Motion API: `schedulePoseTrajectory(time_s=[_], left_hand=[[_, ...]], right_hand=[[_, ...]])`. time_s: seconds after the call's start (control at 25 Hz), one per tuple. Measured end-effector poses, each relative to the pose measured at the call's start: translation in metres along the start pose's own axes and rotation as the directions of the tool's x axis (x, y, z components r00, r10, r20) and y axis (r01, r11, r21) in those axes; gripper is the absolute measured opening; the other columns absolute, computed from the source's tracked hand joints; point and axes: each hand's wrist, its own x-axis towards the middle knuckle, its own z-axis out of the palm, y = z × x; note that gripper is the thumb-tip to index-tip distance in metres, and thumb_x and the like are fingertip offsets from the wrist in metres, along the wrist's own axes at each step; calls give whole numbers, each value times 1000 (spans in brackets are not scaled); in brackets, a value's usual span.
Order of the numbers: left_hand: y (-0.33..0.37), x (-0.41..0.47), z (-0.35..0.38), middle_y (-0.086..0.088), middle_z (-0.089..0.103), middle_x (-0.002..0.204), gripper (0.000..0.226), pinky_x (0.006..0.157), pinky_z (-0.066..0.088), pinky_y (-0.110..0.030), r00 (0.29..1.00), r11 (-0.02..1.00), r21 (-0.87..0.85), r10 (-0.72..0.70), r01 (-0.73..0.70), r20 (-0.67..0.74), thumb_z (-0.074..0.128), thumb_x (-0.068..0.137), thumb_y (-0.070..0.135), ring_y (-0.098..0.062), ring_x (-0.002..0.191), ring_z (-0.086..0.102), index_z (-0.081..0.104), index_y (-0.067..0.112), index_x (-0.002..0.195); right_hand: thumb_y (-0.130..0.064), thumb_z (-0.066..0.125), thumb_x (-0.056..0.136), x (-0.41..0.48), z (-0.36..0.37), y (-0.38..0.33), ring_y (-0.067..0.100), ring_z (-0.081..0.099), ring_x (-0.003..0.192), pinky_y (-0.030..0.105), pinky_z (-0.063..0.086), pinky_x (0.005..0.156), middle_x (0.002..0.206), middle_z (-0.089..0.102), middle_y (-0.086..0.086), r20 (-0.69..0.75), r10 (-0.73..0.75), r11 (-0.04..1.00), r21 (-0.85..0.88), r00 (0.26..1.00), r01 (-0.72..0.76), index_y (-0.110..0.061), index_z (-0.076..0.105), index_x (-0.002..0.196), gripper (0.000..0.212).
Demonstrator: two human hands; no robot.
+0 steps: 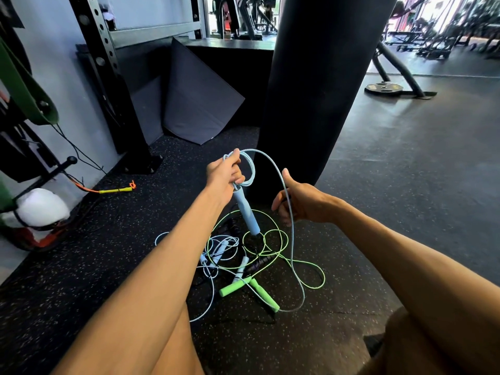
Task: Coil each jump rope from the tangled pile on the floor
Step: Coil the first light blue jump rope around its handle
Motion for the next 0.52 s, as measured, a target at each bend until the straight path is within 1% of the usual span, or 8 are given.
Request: schedulePoseTrajectory(time_s=[0.04,0.12,0.2,0.28,0.36,0.44,0.52], left_hand=[[1,1,-1,7,23,38,33,40,20,-22,1000,1000,0,3,-3,-20,61,96,18,-6,34,19,50,7,68],[2,2,-4,7,22,37,33,40,22,-22,999,999,-42,-25,24,-30,56,99,22,-6,32,19,50,6,70],[3,5,-8,7,21,38,34,39,24,-21,996,988,-125,-90,93,29,52,101,24,-6,32,20,48,9,71],[5,5,-8,7,26,39,35,39,25,-20,982,970,-181,-144,164,119,48,103,24,-6,32,21,46,10,71],[7,3,-7,6,35,42,34,41,25,-19,968,960,-193,-169,204,183,46,103,23,-5,33,23,45,10,71],[8,1,-6,5,42,47,32,42,26,-19,960,961,-169,-179,217,214,47,103,21,-5,34,25,46,10,72],[8,-2,-5,4,43,48,29,43,28,-19,942,964,-111,-206,242,264,49,102,19,-6,36,27,48,9,74]], right_hand=[[-75,18,92,0,0,-1,25,55,56,35,51,59,60,53,13,16,-2,1000,27,1000,1,5,62,95,92],[-68,28,96,-2,3,-4,20,47,53,32,46,54,59,46,9,17,-14,999,45,1000,13,0,59,94,75],[-52,40,101,-1,4,-2,17,42,53,28,39,52,61,42,6,-57,-55,998,-24,997,54,-2,55,97,52],[-43,45,102,0,5,0,15,41,50,25,34,49,60,43,5,-168,-118,992,-68,979,108,-3,54,96,41],[-42,45,102,2,3,-2,13,40,46,23,31,44,58,42,3,-291,-180,984,-56,940,172,-5,54,93,40],[-46,42,102,3,0,-4,12,39,46,22,30,42,56,41,1,-391,-233,969,-20,890,245,-7,55,88,44],[-49,37,103,5,-5,-6,10,37,44,22,29,41,53,39,-2,-466,-266,951,16,844,309,-10,53,81,48]])
